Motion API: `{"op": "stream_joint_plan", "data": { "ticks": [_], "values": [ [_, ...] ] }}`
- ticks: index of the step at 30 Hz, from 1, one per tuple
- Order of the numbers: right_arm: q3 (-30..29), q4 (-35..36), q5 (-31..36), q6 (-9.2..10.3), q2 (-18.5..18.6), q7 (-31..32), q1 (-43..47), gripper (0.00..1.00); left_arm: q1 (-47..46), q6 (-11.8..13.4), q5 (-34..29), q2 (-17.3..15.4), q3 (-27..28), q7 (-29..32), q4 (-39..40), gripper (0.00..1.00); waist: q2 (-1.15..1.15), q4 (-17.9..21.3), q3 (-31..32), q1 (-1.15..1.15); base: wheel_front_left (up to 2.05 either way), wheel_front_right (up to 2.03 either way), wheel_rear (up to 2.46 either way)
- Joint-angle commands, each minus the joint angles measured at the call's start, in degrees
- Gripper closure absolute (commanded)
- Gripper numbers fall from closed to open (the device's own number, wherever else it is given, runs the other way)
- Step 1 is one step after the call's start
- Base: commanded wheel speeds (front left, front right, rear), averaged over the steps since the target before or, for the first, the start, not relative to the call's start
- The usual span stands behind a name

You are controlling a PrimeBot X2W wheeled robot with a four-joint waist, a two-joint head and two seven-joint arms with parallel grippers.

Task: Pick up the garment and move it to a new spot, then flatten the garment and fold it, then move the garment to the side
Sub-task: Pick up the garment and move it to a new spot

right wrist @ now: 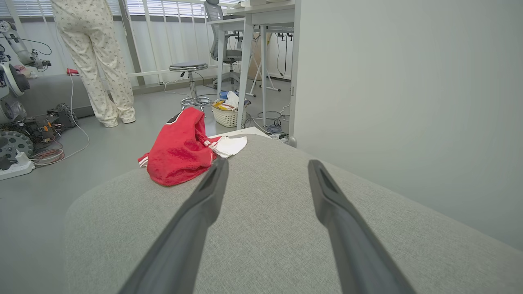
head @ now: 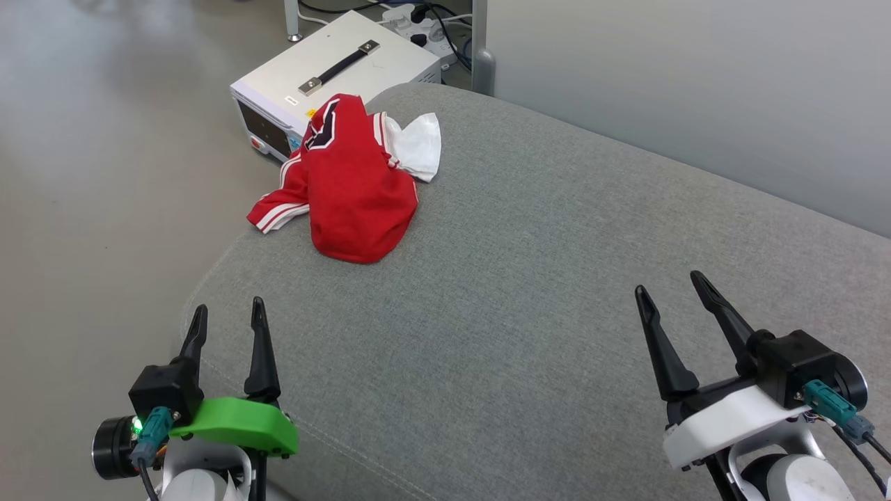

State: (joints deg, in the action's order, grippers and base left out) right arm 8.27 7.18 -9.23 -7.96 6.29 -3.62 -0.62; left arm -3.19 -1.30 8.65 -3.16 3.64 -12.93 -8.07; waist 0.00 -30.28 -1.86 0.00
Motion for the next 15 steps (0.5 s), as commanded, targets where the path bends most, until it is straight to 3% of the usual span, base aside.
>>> {"op": "stream_joint_plan", "data": {
  "ticks": [1,7,15],
  "values": [
    [0.19,0.58,-0.36,0.42,0.39,-0.21,-1.11,0.00,-1.29,-0.36,0.24,0.25,-0.08,-0.63,-0.62,0.00,0.00,-0.23,-0.24,0.00,0.00,0.00,0.00],
    [-0.07,1.80,-0.41,0.45,0.93,0.44,-2.10,0.00,-5.24,-1.62,1.27,-0.27,0.23,-1.34,-4.83,0.00,0.00,0.41,-2.51,0.00,0.00,0.00,0.00],
    [-0.33,5.13,0.14,0.47,3.57,2.85,-5.94,0.00,-17.02,-3.11,3.10,-2.56,1.57,-2.07,-8.74,0.00,0.00,4.71,-11.25,0.00,0.00,0.00,0.00]
  ]
}}
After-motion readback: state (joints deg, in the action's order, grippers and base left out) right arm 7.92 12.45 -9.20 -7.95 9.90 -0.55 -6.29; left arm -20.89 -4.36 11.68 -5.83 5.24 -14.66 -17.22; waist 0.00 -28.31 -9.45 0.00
